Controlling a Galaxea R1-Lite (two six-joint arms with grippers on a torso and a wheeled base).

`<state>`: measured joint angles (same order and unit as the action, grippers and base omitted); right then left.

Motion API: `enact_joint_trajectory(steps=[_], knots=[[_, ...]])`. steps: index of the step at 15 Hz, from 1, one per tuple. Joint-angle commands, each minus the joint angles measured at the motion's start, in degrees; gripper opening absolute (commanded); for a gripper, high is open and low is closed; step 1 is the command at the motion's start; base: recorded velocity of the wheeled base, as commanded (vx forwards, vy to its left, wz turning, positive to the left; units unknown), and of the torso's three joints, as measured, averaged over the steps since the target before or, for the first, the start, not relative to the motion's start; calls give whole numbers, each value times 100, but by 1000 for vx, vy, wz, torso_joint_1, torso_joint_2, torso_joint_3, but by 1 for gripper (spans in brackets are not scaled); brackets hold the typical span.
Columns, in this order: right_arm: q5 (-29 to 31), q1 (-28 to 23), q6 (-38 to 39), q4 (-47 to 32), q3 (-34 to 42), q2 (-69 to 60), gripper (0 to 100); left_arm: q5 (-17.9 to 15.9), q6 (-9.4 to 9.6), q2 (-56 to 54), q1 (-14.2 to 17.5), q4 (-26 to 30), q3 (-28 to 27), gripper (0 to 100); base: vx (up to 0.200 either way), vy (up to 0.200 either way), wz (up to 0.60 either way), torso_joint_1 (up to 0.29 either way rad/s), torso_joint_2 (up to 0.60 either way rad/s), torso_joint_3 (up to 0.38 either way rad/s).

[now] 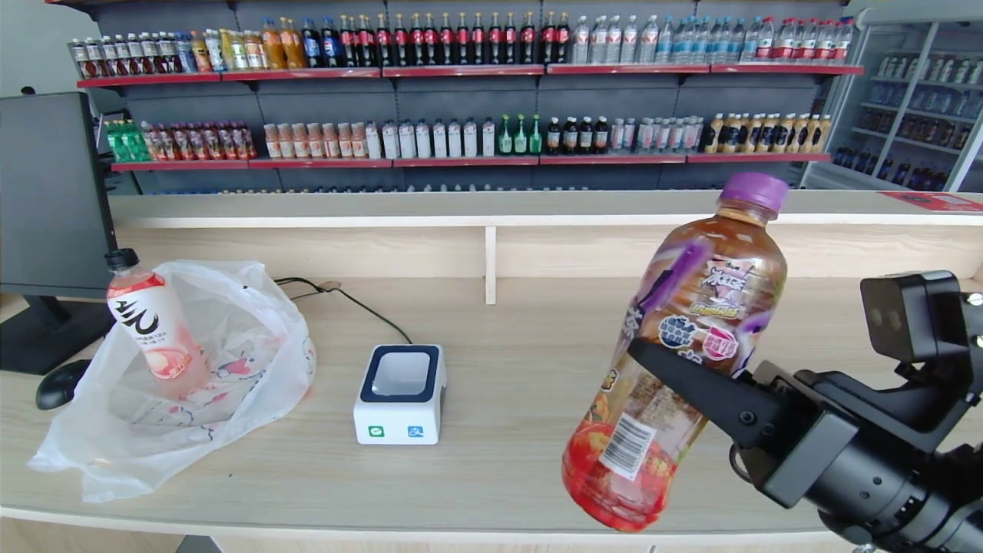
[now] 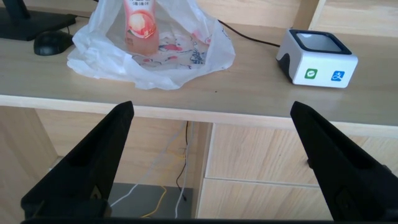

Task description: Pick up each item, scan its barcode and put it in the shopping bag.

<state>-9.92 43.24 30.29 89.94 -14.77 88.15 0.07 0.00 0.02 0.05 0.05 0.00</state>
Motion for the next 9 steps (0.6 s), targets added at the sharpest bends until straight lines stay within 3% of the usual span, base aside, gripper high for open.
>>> enact_joint_trajectory(steps=[1, 9], knots=[[-1, 71, 179, 6, -69, 44, 0, 1, 0, -2, 4, -5, 0, 100, 0, 0, 0, 0, 0, 0], [-1, 79, 1884, 6, -272, -96, 0, 1, 0, -2, 4, 4, 0, 100, 0, 0, 0, 0, 0, 0]])
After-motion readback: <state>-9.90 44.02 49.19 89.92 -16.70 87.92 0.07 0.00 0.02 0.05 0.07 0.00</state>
